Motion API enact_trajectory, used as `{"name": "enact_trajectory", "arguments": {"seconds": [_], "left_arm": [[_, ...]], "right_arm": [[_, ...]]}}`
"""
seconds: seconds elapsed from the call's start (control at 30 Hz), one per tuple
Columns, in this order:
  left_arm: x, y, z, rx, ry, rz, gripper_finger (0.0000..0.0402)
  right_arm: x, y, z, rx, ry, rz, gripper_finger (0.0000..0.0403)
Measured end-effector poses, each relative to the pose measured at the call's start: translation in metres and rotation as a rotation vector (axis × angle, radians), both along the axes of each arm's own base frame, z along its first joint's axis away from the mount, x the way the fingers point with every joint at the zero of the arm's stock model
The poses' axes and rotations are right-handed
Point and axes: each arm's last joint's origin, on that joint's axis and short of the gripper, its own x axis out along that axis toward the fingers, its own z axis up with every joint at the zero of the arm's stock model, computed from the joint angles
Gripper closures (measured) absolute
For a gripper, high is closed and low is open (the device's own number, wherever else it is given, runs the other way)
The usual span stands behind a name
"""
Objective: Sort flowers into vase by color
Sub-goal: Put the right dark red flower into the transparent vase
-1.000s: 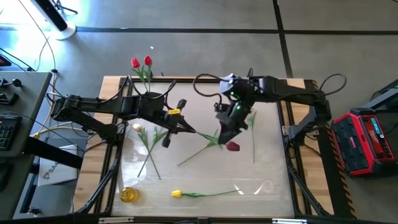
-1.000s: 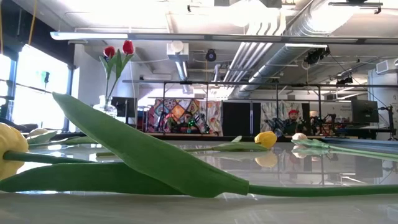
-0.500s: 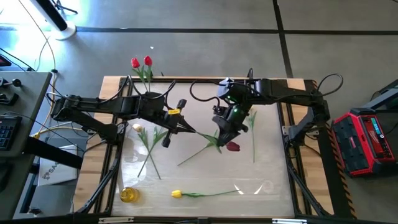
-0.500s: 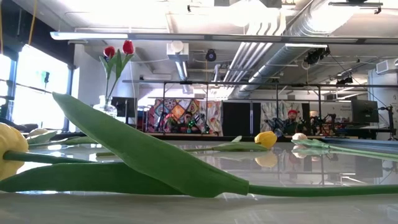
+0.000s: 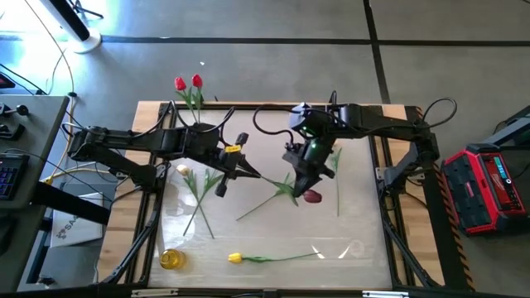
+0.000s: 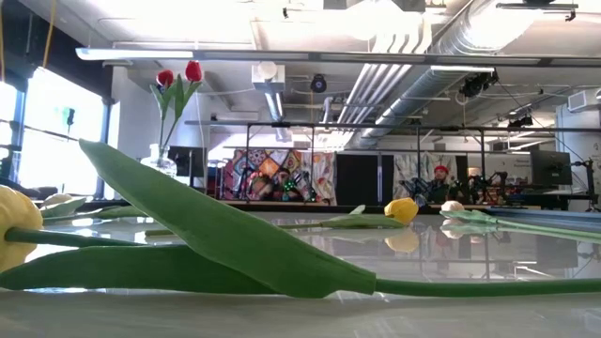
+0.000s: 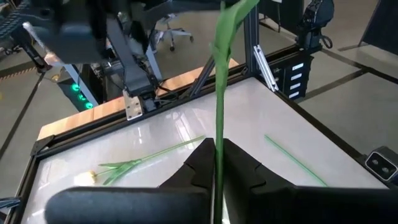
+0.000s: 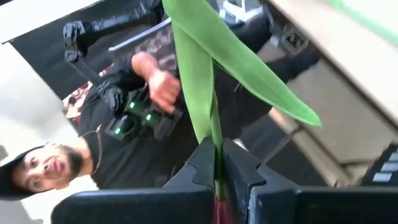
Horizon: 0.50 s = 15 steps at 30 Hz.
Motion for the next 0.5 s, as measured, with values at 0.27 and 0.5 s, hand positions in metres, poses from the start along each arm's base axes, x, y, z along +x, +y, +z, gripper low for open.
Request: {"name": "enact_trajectory", "arguments": {"seconds": [0.27,0.5], "left_arm": [[0.01,-0.002,-0.01,-0.007,0.034,0.002,0.0334],[0.028,-0.006,-0.026,-0.022,0.065,0.001,0.0304]], "right_arm": [[-0.004,-0.006,0.001,0.166,0.187,-0.017,0.0401],[-0.02,-0.039,-0.003,0.223,0.378,-0.156,0.0399]]}}
